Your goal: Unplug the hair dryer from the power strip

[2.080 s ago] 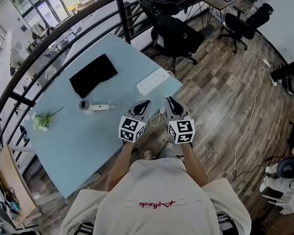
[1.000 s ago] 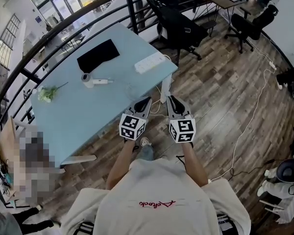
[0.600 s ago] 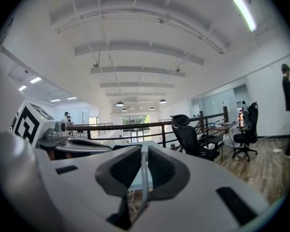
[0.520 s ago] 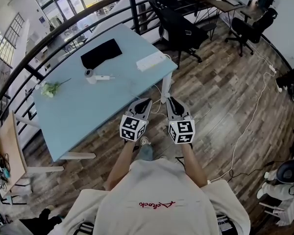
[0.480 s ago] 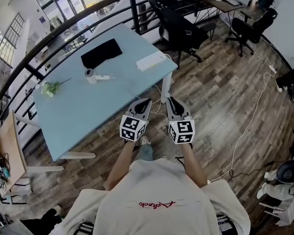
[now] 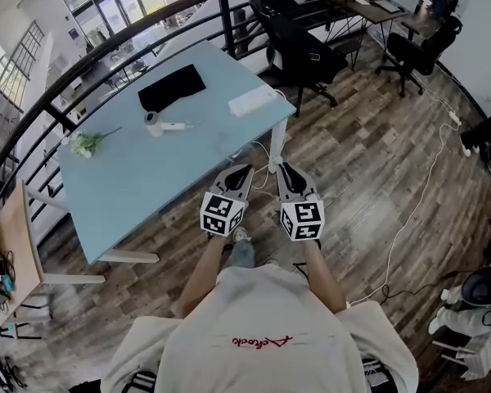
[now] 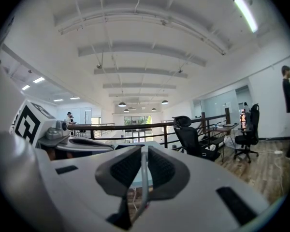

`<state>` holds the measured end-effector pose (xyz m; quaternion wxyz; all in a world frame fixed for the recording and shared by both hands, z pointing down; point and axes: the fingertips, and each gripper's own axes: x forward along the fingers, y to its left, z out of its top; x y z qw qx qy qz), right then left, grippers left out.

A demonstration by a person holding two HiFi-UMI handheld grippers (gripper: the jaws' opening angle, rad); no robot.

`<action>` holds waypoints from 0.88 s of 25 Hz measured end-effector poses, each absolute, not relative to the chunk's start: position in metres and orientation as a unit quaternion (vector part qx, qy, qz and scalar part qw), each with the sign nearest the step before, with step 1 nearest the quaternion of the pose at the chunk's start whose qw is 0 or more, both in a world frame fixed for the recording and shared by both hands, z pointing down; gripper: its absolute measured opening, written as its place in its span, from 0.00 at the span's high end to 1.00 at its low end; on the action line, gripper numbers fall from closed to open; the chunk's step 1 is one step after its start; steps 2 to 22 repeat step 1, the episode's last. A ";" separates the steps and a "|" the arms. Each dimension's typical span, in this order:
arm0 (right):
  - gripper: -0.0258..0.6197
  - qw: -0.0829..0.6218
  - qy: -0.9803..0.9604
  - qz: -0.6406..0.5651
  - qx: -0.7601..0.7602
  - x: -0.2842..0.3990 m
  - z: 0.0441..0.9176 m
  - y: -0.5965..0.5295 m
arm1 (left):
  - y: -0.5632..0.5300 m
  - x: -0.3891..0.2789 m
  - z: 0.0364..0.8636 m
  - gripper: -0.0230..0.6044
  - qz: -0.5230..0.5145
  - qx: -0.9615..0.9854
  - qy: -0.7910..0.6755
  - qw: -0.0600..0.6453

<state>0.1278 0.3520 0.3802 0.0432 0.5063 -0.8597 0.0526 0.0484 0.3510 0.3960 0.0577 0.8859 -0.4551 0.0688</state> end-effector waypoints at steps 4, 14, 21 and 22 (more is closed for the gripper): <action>0.88 0.043 -0.860 0.052 0.506 0.128 0.380 0.354 | 0.353 0.049 0.396 0.95 0.069 0.886 -0.455 0.057; 0.88 0.043 -0.860 0.052 0.506 0.128 0.380 0.354 | 0.353 0.049 0.396 0.95 0.069 0.886 -0.455 0.057; 0.88 0.043 -0.860 0.052 0.506 0.128 0.380 0.354 | 0.353 0.049 0.396 0.95 0.069 0.886 -0.455 0.057; 0.88 0.043 -0.860 0.052 0.506 0.128 0.380 0.354 | 0.353 0.049 0.396 0.95 0.069 0.886 -0.455 0.057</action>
